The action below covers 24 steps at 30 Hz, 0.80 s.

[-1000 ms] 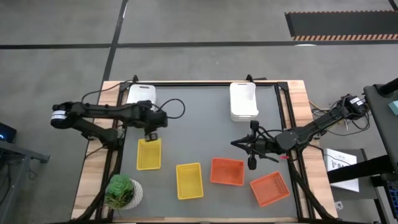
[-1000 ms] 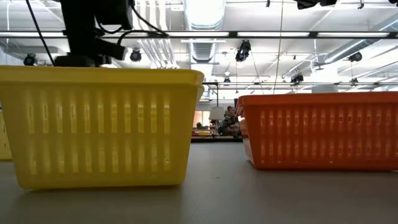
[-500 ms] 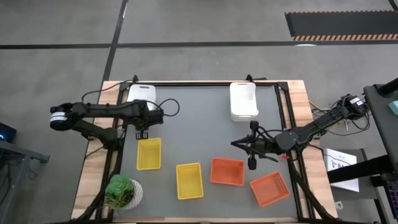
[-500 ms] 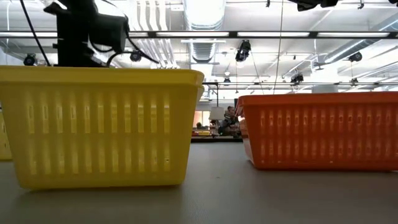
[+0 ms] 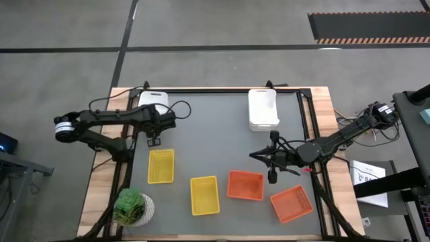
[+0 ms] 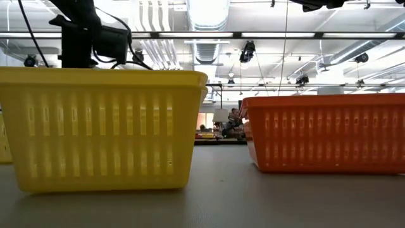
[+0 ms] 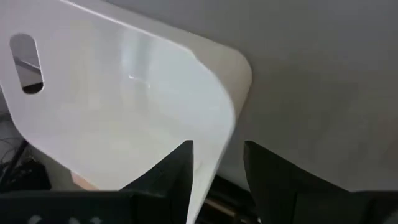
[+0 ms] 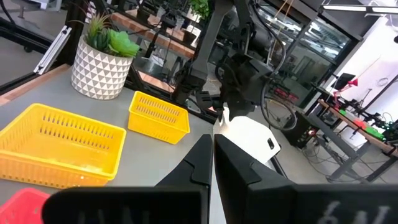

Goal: Stack baskets by color
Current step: Stack the left white bin on top of the right white bin

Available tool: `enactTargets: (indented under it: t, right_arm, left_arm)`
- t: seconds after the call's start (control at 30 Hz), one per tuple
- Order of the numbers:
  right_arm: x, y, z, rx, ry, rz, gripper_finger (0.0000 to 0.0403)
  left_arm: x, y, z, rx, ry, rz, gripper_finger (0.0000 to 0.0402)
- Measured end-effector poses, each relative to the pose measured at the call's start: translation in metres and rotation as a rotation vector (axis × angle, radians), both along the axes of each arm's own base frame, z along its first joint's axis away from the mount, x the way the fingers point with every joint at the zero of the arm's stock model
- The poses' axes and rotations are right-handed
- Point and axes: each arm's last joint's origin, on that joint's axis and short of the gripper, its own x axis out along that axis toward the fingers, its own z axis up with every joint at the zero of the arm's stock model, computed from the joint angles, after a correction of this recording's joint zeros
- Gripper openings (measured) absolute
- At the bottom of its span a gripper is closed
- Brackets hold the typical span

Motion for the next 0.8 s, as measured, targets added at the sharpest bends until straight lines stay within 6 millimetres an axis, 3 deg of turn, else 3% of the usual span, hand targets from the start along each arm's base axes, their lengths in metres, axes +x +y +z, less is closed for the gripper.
enactTargets:
  t: [0.2, 0.43, 0.63, 0.8]
  right_arm:
    - [0.000, 0.000, 0.000, 0.000, 0.000, 0.000, 0.0009]
    - [0.000, 0.000, 0.000, -0.002, 0.000, 0.000, 0.0009]
    - [0.000, 0.000, 0.001, -0.001, -0.002, 0.000, 0.0009]
    - [0.000, 0.000, 0.002, 0.002, -0.003, 0.000, 0.0009]
  left_arm:
    - [0.007, 0.004, -0.001, 0.024, -0.070, -0.034, 0.0105]
    - [0.012, 0.005, 0.003, 0.016, -0.125, -0.024, 0.0010]
    - [0.028, 0.009, 0.012, 0.026, -0.296, -0.017, 0.0002]
    - [0.050, 0.013, 0.026, -0.006, -0.570, -0.057, 0.0001]
